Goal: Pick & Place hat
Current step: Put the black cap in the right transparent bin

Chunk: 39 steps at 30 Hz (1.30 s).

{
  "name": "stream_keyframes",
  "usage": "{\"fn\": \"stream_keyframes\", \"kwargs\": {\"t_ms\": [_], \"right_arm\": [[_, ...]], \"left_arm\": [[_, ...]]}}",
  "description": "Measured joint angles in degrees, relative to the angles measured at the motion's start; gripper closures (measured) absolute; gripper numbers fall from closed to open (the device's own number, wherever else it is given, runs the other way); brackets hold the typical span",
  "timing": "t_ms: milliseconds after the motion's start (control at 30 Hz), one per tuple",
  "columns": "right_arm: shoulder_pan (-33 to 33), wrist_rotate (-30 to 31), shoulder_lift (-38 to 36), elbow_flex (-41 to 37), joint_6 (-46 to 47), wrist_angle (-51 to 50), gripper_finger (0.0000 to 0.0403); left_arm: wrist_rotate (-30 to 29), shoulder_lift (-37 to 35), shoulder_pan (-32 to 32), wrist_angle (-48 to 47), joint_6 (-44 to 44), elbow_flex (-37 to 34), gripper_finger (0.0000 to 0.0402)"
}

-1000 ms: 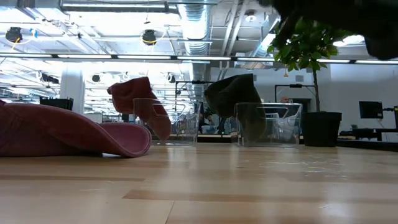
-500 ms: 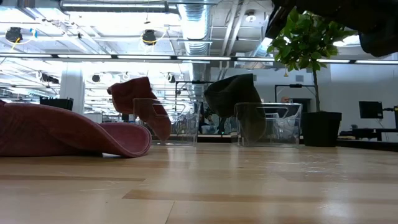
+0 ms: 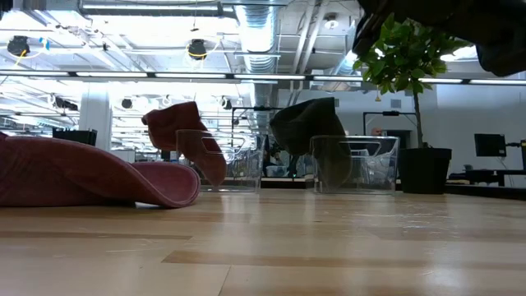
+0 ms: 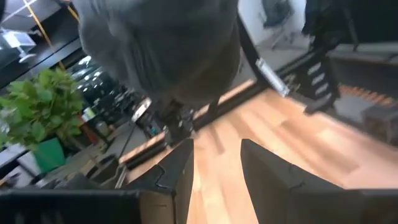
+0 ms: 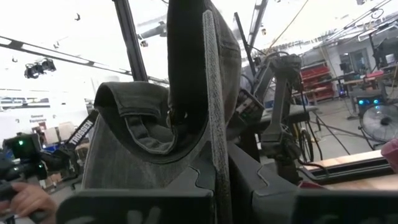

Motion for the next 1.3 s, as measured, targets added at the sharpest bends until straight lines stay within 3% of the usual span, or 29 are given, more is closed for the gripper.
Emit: {"fn": "stream_keyframes", "kwargs": {"t_ms": [133,300,467,700,967,1300], "right_arm": [[-0.01,0.25,0.00,0.00,-0.43,-0.86,0.0397],[-0.01,1.66,0.00,0.00,-0.62,-1.75,0.0398],[-0.01,1.72,0.02,0.00,-0.62,-2.42,0.0398],[-0.01,1.73,0.02,0.00,-0.62,-3.15,0.0398],[-0.01,1.56,0.02,0.00,-0.62,-3.16,0.0398],[-0.03,1.54,0.02,0.00,-0.63,-3.79,0.0398]], "left_arm": [[1.08,0.04,0.06,2.13,-0.06,0.09,0.0271],[-9.52,0.01,1.68,8.55,-1.69,0.09,0.0271],[-11.28,0.02,3.93,8.61,-5.49,0.09,0.0271],[-6.01,0.00,4.50,8.61,-6.16,0.09,0.0271],[3.95,0.02,4.50,11.25,-9.13,0.09,0.0271],[4.51,0.02,4.93,12.11,-8.95,0.09,0.0271]]}}
